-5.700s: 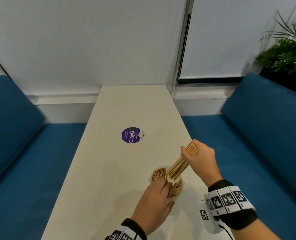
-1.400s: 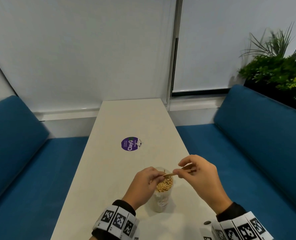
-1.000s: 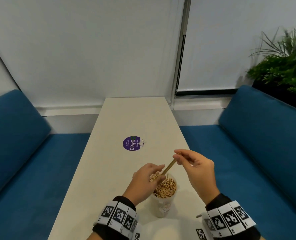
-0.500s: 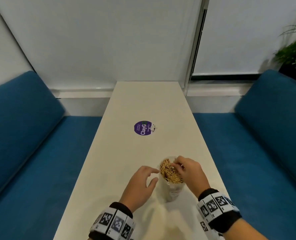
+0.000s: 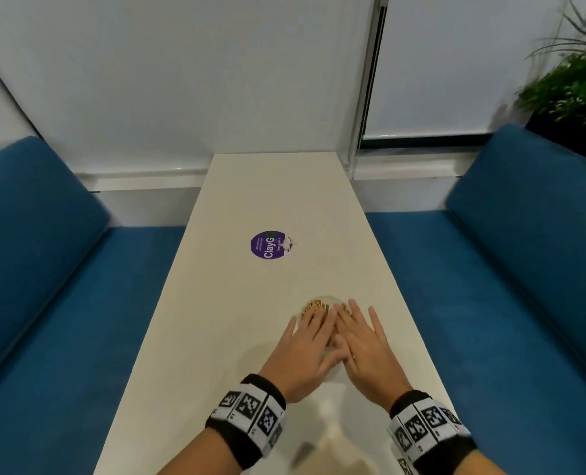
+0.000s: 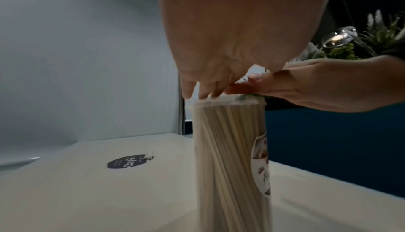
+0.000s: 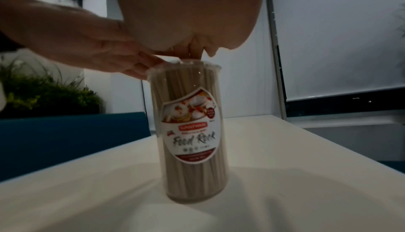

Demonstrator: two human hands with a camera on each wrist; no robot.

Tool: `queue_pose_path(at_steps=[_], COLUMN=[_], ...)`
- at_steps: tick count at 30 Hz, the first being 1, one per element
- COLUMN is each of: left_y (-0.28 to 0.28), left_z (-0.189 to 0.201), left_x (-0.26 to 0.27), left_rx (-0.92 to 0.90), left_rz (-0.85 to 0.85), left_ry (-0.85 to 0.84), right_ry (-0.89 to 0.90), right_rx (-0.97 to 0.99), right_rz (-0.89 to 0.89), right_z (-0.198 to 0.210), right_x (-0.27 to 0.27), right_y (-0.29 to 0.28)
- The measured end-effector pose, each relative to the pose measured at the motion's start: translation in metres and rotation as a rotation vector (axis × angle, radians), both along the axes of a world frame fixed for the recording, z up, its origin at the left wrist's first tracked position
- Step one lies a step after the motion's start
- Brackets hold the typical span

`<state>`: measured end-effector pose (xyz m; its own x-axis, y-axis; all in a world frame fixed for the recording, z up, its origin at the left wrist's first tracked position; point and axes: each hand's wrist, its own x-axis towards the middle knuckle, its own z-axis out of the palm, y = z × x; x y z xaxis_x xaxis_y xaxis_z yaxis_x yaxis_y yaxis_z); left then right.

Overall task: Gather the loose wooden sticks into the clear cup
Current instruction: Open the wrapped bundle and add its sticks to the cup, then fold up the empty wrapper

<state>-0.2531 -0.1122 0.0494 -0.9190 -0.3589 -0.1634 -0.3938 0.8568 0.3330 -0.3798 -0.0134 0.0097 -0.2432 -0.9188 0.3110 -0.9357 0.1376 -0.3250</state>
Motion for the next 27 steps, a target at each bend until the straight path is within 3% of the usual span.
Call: queue_pose_path(at_steps=[3, 7, 9, 13, 15, 18, 20, 24, 27], left_y=[-0.001, 0.010, 0.022, 0.049, 0.056, 0.061, 0.060, 0.063, 0.069], left_z=[0.002, -0.013, -0.030, -0.062, -0.071, -0.077, -0.075, -0.047, -0.017], left_x=[0.024, 0.080, 0.105, 0.130, 0.136, 0.142, 0.144, 0.143, 0.139], left_rx=[0.048, 0.099, 0.106, 0.227, 0.242, 0.283, 0.411, 0.674, 0.744], left_rz=[0.101, 0.367, 0.395, 0.356, 0.364, 0.404, 0.446, 0.502, 0.495], left_ry=[0.179, 0.404, 0.290, -0.265, -0.351, -0.352, -0.253, 0.187, 0.453], right_ry=[-0.109, -0.209, -0.225, -0.382, -0.444, -0.526, -0.590, -0.727, -0.804], right_rx=[-0.176, -0.341, -0.288, -0.022, 0.075, 0.169, 0.199, 0.291, 0.294], right_rz=[-0.054, -0.134, -0.115, -0.063, -0.046, -0.052, -0.067, -0.077, -0.005], right_z=[0.005, -0.005, -0.017, -0.036, -0.039, -0.033, -0.025, -0.004, 0.015], right_x=[0.016, 0.056, 0.077, 0.111, 0.119, 0.127, 0.128, 0.128, 0.129], right_y=[0.009, 0.031, 0.042, 0.060, 0.066, 0.074, 0.078, 0.077, 0.073])
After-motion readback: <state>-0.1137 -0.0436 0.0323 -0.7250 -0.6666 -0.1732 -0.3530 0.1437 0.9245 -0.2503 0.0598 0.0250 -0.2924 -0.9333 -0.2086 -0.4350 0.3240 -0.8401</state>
